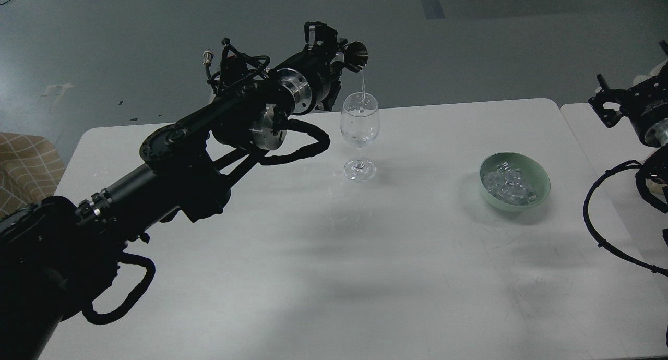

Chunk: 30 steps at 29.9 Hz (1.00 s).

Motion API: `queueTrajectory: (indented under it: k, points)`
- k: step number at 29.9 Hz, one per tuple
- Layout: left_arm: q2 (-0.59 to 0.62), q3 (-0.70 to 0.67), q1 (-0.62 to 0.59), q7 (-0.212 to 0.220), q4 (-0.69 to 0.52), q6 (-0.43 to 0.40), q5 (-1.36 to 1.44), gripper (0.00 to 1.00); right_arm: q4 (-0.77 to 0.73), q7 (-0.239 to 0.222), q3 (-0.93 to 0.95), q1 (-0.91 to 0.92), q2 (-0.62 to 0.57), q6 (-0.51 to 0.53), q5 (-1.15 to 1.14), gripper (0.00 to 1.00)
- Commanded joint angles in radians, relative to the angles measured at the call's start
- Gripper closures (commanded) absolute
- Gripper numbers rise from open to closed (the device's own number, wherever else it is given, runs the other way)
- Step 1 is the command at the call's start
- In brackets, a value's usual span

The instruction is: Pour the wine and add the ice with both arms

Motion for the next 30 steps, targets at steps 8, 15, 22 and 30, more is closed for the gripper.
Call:
queueTrajectory:
  k: [8,15,22,30]
  points:
    - [-0.001,0.022,-0.002,-0.001,0.005,-0.004,0.088,0.66,-0.002,0.000,0.000,0.000,-0.002,0.001,0.000,0.00]
    - [0.001,0.026,-0.002,-0.004,0.005,-0.004,0.129,0.66,-0.001,0.000,0.002,-0.002,-0.003,0.001,0.000,0.00]
    - [-0.004,0.028,0.004,-0.008,0.005,-0.004,0.157,0.66,0.002,0.001,0.002,-0.008,-0.003,0.001,0.000,0.00]
    - [-0.004,0.022,-0.004,-0.011,-0.004,-0.002,0.160,0.67,0.005,0.001,0.003,-0.014,-0.008,0.001,0.000,0.00]
